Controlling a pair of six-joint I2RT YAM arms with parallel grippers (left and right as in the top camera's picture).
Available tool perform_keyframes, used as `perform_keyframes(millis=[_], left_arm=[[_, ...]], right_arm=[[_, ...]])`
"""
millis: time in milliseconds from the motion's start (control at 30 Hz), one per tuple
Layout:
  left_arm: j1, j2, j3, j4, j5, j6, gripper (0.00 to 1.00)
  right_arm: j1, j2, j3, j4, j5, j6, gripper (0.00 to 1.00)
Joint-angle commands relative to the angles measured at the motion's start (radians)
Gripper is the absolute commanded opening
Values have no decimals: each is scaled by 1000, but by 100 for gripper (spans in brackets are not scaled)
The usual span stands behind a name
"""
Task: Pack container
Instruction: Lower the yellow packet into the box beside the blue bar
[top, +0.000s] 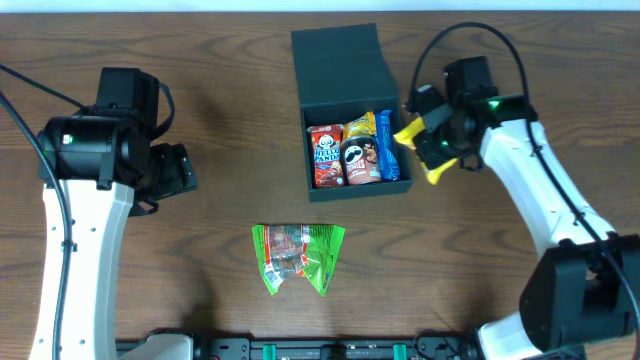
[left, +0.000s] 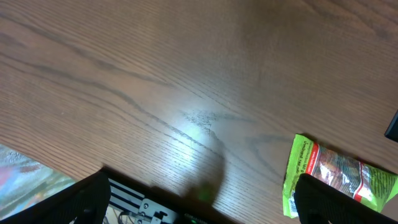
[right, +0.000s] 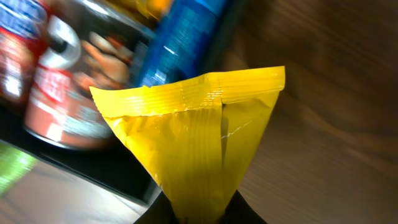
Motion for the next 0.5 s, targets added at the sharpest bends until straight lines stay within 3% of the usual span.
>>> perform_keyframes(millis=[0, 133, 267, 467], left_arm=[[5, 1, -3, -3, -14, -3, 95], [5, 1, -3, -3, -14, -3, 95], [5, 1, -3, -3, -14, -3, 95], [5, 1, -3, -3, -14, -3, 95]], right_arm=[[58, 3, 21, 24, -50, 134, 14], [113, 3, 21, 73, -50, 219, 14], [153, 3, 21, 97, -34, 282, 20], [177, 3, 21, 138, 86, 476, 18]])
